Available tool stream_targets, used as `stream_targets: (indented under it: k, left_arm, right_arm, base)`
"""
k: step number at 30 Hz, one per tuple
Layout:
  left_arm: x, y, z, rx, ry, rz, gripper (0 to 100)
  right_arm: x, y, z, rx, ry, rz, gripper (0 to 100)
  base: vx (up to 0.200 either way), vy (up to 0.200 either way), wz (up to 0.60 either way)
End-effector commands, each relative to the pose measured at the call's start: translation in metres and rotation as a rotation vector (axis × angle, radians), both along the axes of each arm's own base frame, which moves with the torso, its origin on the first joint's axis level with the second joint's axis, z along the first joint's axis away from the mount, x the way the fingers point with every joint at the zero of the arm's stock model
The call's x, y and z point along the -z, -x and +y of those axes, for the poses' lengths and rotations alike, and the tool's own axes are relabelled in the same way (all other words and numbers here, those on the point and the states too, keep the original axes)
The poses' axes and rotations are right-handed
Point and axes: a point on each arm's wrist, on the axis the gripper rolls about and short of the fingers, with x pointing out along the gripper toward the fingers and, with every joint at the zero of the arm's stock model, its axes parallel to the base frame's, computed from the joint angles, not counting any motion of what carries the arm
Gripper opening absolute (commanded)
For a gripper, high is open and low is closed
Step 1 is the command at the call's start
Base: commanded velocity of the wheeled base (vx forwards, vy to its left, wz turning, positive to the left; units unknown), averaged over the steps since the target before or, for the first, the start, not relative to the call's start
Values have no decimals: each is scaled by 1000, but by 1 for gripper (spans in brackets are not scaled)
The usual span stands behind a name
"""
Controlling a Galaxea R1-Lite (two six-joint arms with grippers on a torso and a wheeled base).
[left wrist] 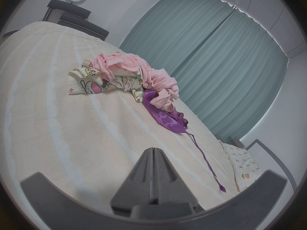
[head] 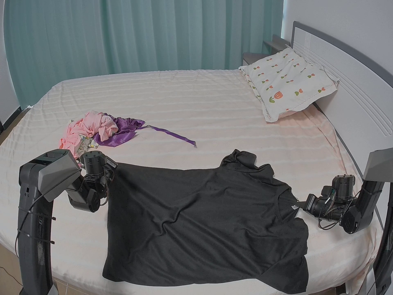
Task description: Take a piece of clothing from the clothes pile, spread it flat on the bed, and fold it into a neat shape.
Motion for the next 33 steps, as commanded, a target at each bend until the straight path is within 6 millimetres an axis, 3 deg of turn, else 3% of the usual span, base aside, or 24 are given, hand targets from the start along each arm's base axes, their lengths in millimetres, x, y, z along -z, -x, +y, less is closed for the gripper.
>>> stream_targets:
  k: [1,12,13,16,21,24,27,30,32,33]
  left_arm:
    - [1,1,-3,8,0,6,0]
    - [2,1,-5,12,0,12,0]
    - [2,1,-5,11,-1,12,0]
    - [3,2,-8,17,1,17,0]
    - [5,4,-8,20,1,29,0]
    - [5,5,-10,22,1,32,0]
    - [5,7,-11,23,4,36,0]
    - [10,13,-11,21,10,60,0]
    - [11,14,-11,19,16,63,0]
    - [10,14,-10,15,24,61,0]
  right_arm:
    - [3,2,-13,22,27,22,0]
    - [10,7,-15,-16,135,94,0]
    - [10,7,-14,-17,136,92,100]
    - [4,4,-13,-18,136,57,100]
    - [-41,-10,-21,37,90,-99,100]
    - [-50,-28,-13,38,45,-109,100]
    - [-47,-41,-1,27,22,-85,100]
    - [-45,-68,29,28,-13,-57,100]
    - [-37,-78,40,29,-10,-41,100]
    - [-26,-94,52,37,10,-41,100]
  base:
    - [0,0,0]
    - [0,0,0]
    - [0,0,0]
    - [0,0,0]
    - [0,0,0]
    - [0,0,0]
    - [0,0,0]
    - [0,0,0]
    - [0,0,0]
    - [0,0,0]
